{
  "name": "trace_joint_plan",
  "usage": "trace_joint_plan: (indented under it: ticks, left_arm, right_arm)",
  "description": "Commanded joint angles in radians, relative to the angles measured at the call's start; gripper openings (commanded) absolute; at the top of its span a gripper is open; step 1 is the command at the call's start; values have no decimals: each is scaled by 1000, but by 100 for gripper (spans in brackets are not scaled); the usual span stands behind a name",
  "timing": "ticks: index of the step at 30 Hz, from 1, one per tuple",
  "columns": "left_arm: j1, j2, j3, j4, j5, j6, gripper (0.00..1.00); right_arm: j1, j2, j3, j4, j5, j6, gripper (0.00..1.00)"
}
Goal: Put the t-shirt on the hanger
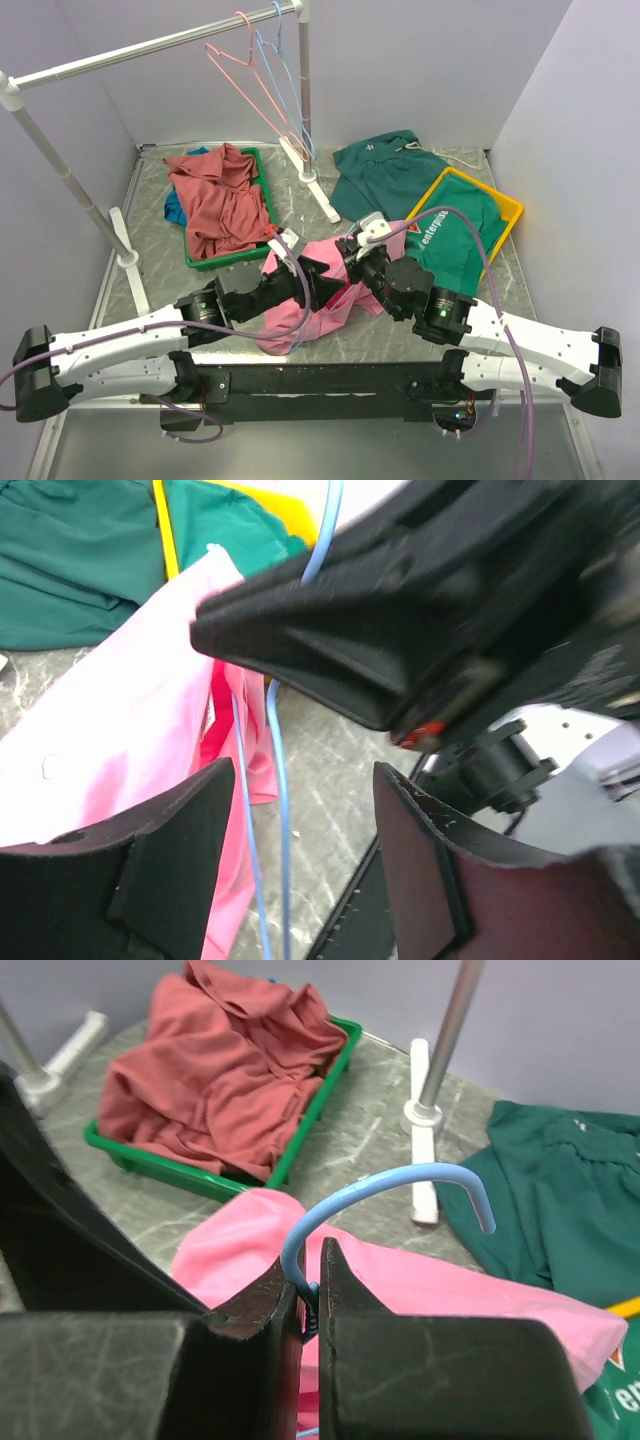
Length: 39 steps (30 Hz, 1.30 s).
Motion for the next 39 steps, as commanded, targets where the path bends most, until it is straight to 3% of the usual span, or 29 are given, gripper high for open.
trace_joint_plan:
  ticks: [1,5,6,10,14,19,23,34,37,39]
  left_arm:
    - [2,-123,24,-7,-38,-92,63]
    - [4,-232,-2,-124,-153,-213,53]
    - [4,-252,-1,-221,-228,-247,49]
    - [17,-234,-17,-415,-336,-443,50]
    - [117,-138,-57,-348,-158,-485,52]
    - [125,120,-5,-262,-34,-465,54]
    - [123,273,18,-222,-35,-485,54]
    - [122,404,-18,-57,-37,-545,52]
    - [122,429,-24,-68,-67,-566,42]
    - [122,413,-39,-74,-97,-590,28]
  right_arm:
    - [17,-23,-35,112,100,-41,0]
    - [20,-44,-87,157,106,-35,0]
    - [22,-49,-90,167,109,-33,0]
    - [25,-62,-107,177,117,-30,0]
    - [26,-69,-127,187,119,-21,0]
    - [29,-73,-127,190,126,-19,0]
    - [31,-75,-121,189,123,-18,0]
    - [37,-70,-107,183,155,-24,0]
    - [37,-62,-98,178,181,-30,0]
    - [35,-56,-93,171,206,-32,0]
